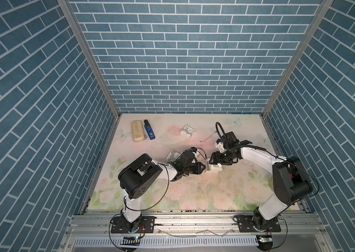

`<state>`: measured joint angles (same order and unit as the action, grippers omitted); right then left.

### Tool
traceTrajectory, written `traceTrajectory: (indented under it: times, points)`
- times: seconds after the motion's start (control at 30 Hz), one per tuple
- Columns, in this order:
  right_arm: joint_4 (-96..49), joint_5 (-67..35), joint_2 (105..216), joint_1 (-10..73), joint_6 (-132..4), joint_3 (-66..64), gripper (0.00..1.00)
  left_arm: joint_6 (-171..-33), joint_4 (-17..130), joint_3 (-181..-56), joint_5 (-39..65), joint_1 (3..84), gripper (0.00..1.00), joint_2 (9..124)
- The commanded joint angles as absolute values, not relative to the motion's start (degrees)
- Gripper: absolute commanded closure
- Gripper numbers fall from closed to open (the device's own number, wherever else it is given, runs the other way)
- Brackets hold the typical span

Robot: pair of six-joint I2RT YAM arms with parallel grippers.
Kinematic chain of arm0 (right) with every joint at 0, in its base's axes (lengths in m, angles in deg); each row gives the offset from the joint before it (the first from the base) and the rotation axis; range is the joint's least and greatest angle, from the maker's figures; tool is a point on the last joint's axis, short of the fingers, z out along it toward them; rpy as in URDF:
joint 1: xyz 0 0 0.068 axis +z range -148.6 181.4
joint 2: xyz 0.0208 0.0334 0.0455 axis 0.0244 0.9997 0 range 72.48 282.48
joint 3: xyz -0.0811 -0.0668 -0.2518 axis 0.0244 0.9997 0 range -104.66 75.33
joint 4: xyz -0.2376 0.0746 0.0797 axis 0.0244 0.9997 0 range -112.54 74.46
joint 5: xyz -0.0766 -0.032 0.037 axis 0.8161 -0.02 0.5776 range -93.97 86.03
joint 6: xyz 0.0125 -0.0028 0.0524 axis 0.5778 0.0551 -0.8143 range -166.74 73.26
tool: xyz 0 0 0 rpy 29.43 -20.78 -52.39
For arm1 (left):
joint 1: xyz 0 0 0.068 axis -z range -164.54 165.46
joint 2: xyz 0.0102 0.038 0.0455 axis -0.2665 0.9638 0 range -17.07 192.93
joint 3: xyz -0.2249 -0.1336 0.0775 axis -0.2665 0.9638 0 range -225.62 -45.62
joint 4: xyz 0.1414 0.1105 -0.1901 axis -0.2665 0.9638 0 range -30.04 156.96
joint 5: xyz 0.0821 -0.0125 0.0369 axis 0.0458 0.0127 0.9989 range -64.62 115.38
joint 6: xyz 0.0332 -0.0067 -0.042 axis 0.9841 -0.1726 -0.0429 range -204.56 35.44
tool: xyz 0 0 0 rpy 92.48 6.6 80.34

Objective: Take the necklace out of the lift-off lid jewelry box
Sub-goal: Close the lid on the jewelry box.

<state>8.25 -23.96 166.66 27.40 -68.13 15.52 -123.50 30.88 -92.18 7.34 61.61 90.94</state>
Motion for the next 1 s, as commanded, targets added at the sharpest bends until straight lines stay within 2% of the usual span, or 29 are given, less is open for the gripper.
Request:
traceTrajectory:
  times: [0.0, 0.63, 0.97]
  points:
    - [7.9, -22.1, 164.5, 27.7, -70.9, 16.7, 0.28, -123.7, 30.3, -91.4, 7.7, 62.2, 0.62, 89.6]
    - [4.4, -22.2, 164.4, 27.9, -74.4, 19.2, 0.27, -124.0, 30.0, -91.7, 8.2, 63.9, 0.62, 89.9]
    - [5.1, -26.6, 168.7, 28.0, -71.6, 16.6, 0.27, -123.6, 29.5, -92.2, 7.4, 64.0, 0.62, 90.8]
